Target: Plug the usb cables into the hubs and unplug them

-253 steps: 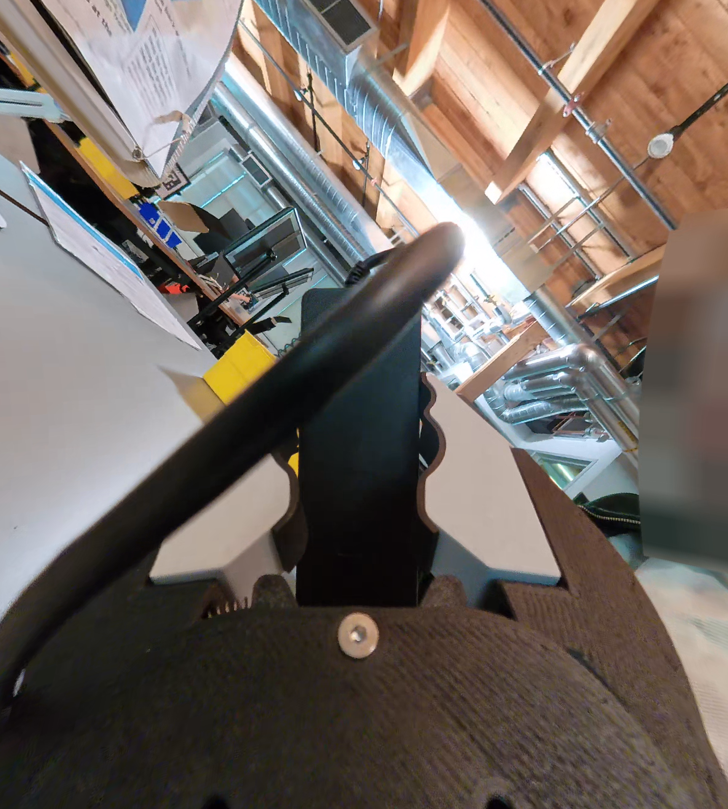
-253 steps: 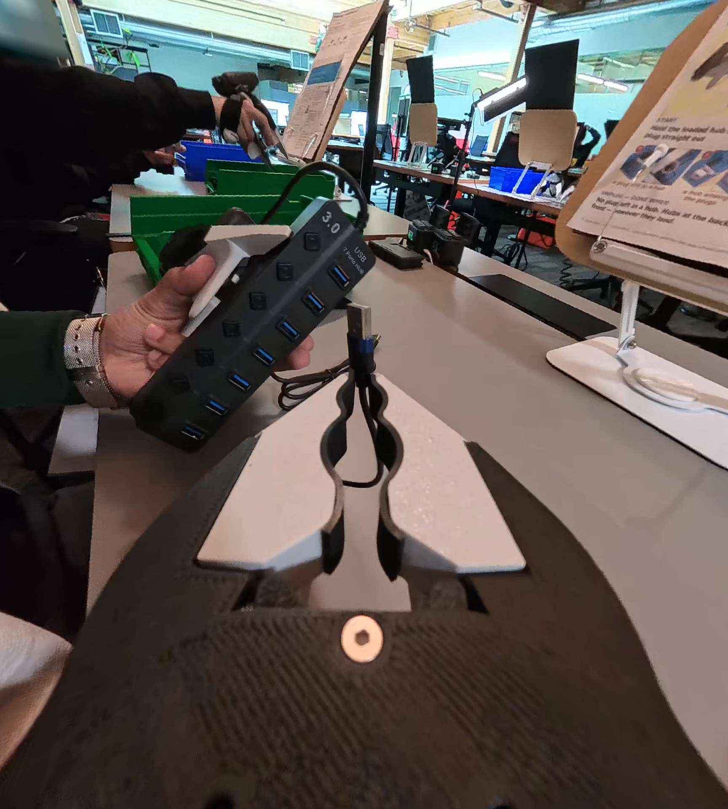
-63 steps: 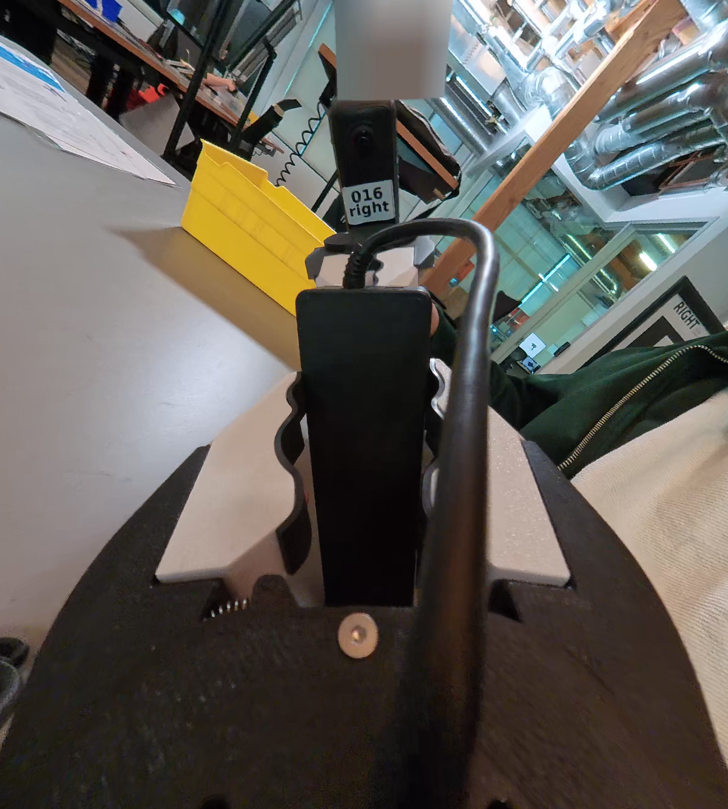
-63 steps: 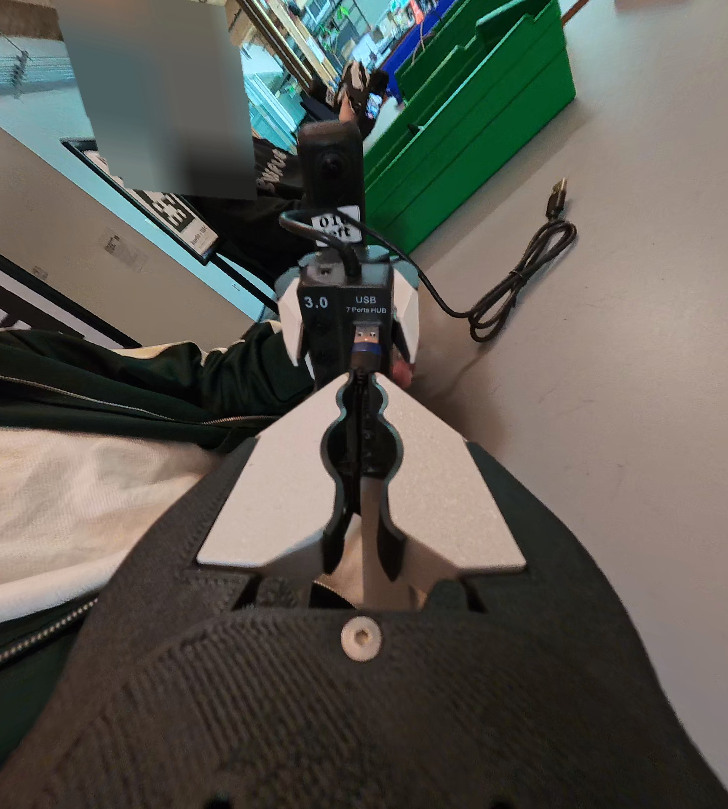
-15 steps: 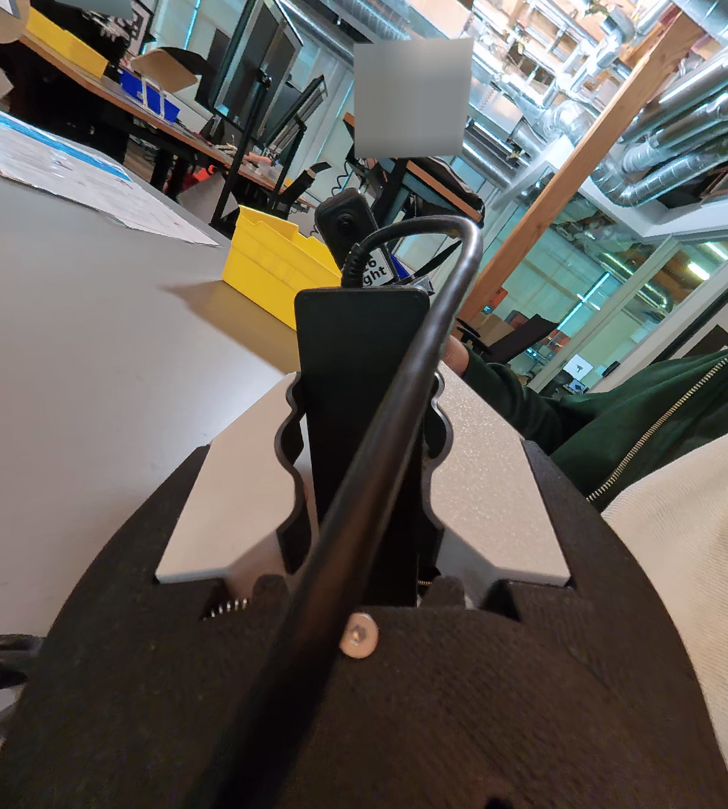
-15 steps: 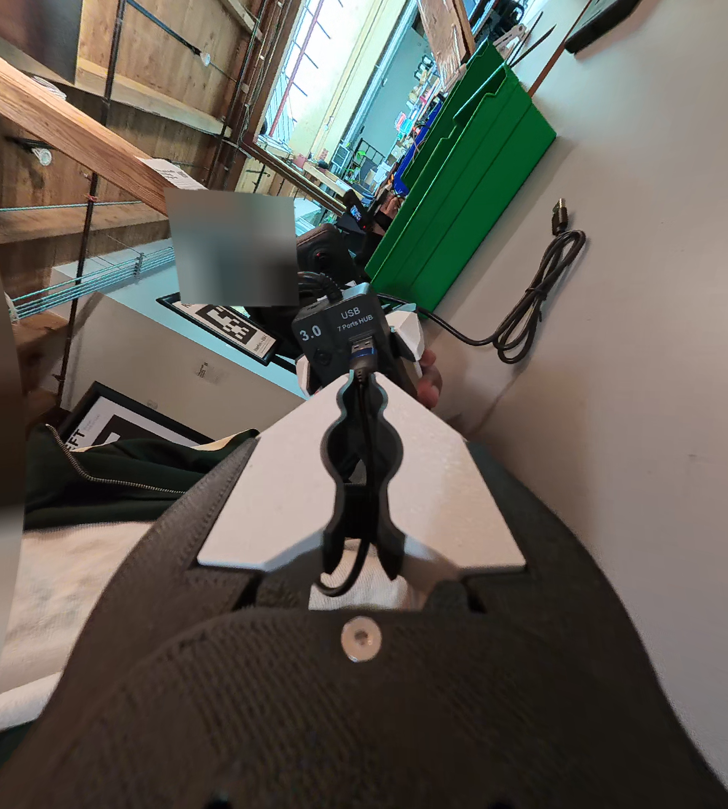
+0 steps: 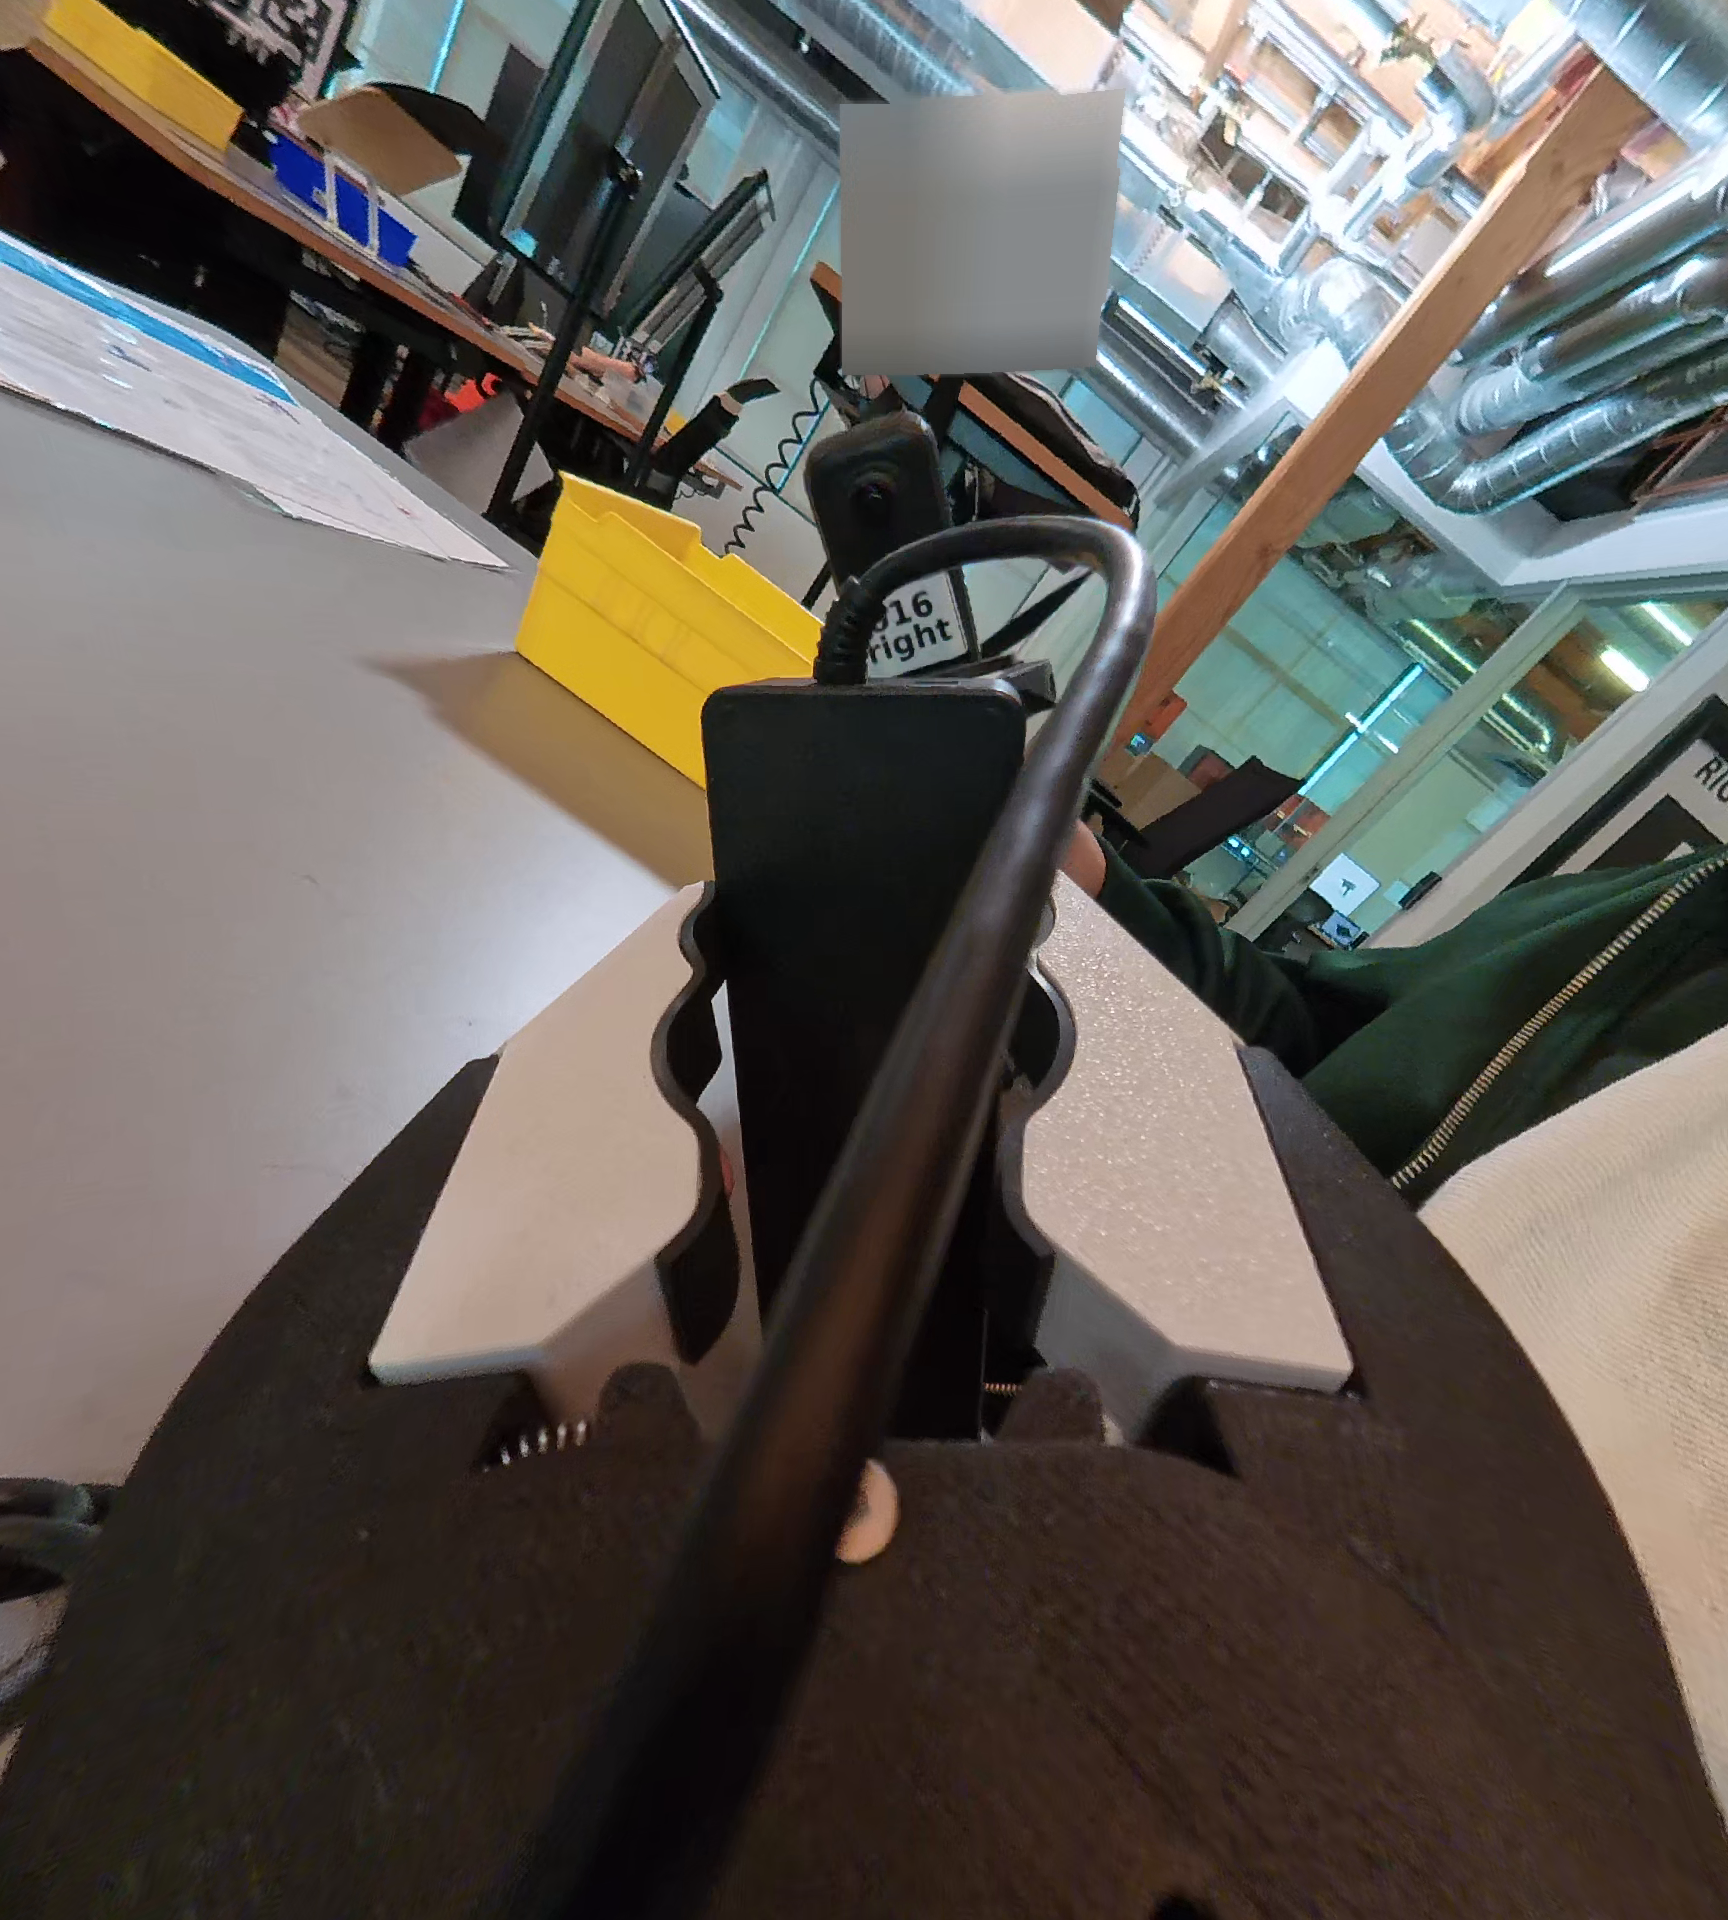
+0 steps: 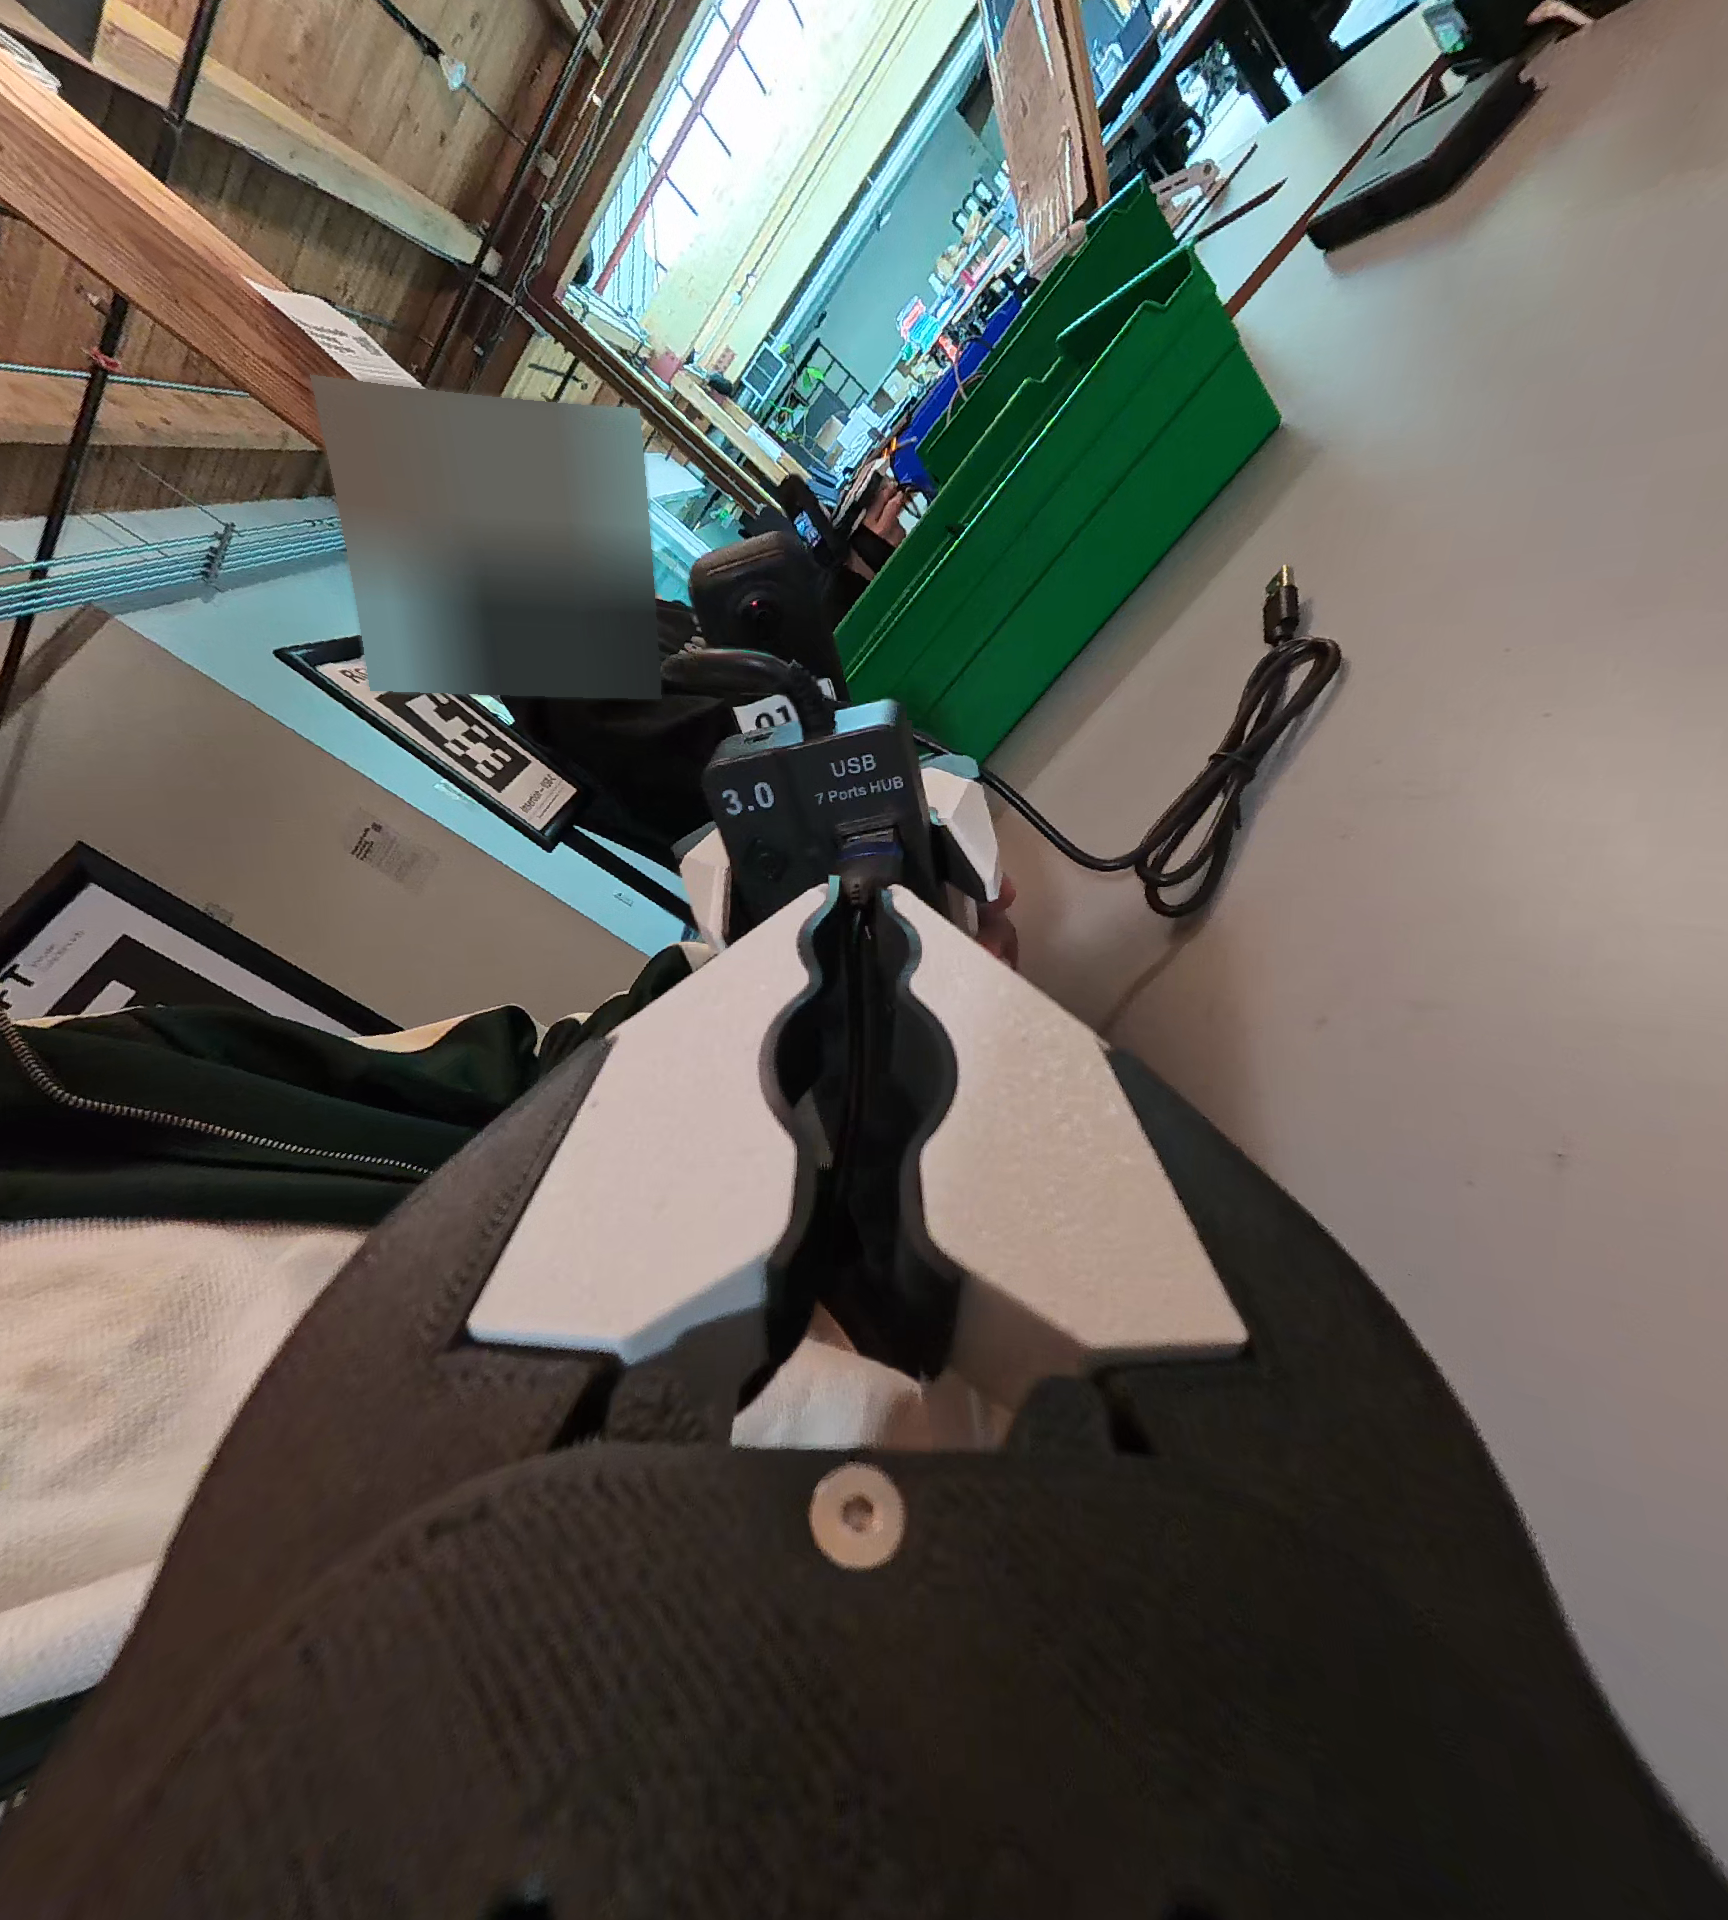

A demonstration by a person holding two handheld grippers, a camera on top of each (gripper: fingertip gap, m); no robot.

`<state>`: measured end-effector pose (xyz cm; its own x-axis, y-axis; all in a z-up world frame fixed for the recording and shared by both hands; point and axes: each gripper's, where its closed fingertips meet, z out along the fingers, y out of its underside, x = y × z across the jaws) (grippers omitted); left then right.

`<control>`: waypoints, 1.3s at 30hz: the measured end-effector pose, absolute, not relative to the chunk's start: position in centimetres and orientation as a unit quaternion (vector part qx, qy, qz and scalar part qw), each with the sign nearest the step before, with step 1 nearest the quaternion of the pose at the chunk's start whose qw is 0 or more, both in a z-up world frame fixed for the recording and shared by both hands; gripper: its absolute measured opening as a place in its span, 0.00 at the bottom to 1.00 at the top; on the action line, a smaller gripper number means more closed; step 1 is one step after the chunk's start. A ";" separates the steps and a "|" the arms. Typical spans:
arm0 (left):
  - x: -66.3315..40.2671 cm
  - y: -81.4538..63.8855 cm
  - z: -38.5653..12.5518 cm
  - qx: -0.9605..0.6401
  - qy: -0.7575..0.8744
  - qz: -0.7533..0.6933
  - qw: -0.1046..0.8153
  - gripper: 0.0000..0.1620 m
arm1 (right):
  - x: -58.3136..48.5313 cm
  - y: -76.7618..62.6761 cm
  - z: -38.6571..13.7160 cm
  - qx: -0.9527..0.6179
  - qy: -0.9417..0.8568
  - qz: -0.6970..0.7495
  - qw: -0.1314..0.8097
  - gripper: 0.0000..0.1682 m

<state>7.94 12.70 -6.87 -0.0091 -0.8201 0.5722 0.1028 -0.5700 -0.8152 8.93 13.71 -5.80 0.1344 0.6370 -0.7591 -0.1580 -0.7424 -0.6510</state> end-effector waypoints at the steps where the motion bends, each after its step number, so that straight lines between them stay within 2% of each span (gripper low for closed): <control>1: 7.9 12.9 -6.8 -0.608 0.291 -0.646 0.358 0.34 | 9.0 13.8 -5.8 -0.685 -0.173 0.632 0.318 0.03; 3: 8.0 13.1 -6.9 -0.610 0.281 -0.649 0.356 0.34 | 9.1 14.3 -5.8 -0.687 -0.168 0.622 0.336 0.03; 7: 7.8 13.4 -7.0 -0.612 0.272 -0.654 0.353 0.34 | 10.3 15.4 -5.5 -0.689 -0.161 0.598 0.378 0.14; 15: 7.7 13.6 -7.0 -0.613 0.268 -0.652 0.357 0.34 | 9.5 14.6 -7.1 -0.715 -0.248 0.520 0.396 0.18; 17: 7.9 13.3 -7.0 -0.612 0.274 -0.652 0.353 0.35 | 9.1 14.4 -7.2 -0.713 -0.258 0.514 0.403 0.15; 20: 8.0 13.3 -7.2 -0.615 0.274 -0.651 0.350 0.35 | 8.9 14.0 -6.8 -0.704 -0.267 0.517 0.406 0.03; 28: 8.1 12.5 -7.2 -0.611 0.290 -0.656 0.337 0.36 | 8.6 13.6 -6.4 -0.697 -0.265 0.525 0.410 0.02; 29: 8.2 12.2 -7.3 -0.609 0.302 -0.653 0.335 0.29 | 8.5 13.5 -6.1 -0.693 -0.263 0.532 0.410 0.02; 30: 8.4 11.7 -7.5 -0.608 0.316 -0.647 0.334 0.34 | 8.4 13.3 -5.9 -0.689 -0.262 0.538 0.409 0.01; 31: 8.7 11.4 -7.8 -0.610 0.328 -0.638 0.336 0.34 | 8.3 13.2 -5.8 -0.688 -0.264 0.540 0.406 0.01; 39: 8.5 13.4 -7.2 -0.618 0.259 -0.639 0.377 0.34 | 8.9 14.1 -5.5 -0.691 -0.257 0.501 0.453 0.00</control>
<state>8.54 13.44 -7.17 0.0484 -0.8015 0.5960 0.1617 -0.5826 -0.7965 8.91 14.10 -5.50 0.3658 0.8094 -0.4594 -0.0995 -0.4568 -0.8840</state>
